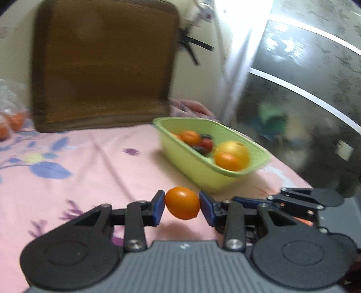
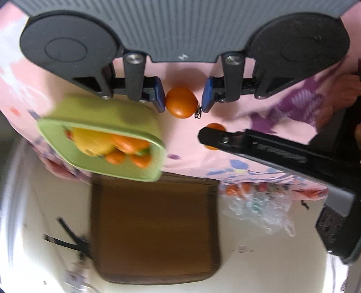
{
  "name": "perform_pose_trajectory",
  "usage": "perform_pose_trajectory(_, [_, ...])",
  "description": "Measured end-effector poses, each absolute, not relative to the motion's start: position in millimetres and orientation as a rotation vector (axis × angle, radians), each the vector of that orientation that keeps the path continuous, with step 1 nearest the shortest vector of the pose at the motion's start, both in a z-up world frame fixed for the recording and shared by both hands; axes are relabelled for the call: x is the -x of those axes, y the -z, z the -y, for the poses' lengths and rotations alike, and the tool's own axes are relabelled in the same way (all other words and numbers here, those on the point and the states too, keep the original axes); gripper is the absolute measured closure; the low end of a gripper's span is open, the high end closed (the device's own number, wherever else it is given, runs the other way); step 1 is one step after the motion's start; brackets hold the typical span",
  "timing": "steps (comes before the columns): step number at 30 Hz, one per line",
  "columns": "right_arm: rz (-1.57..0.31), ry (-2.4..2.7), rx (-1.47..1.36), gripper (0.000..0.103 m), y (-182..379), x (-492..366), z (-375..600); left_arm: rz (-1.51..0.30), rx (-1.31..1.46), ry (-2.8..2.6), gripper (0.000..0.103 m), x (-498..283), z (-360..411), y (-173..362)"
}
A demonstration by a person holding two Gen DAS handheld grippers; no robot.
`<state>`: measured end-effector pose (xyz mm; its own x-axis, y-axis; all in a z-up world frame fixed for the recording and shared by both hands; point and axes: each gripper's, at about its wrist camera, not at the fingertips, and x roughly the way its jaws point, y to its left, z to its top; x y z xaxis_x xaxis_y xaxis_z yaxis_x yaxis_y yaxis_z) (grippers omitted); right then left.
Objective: Organize fruits
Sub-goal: 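Grasp an orange tomato with the right tool while the left grasps another, then carry both orange tomatoes into the green basket and open both tools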
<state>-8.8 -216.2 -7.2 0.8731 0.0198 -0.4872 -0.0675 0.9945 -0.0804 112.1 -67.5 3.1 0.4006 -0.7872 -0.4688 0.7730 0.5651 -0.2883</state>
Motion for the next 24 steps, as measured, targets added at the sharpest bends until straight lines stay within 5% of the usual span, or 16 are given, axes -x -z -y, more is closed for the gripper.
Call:
perform_pose_trajectory(18, [-0.525, -0.021, 0.002, 0.058, 17.1, 23.9, 246.4, -0.597, -0.094, 0.894, 0.057, -66.9, 105.8, 1.1])
perform_pose_trajectory(24, [-0.533, -0.051, -0.003, 0.064, 19.4, 27.9, 248.7, -0.589, -0.155, 0.862, 0.071, -62.5, 113.9, 4.9])
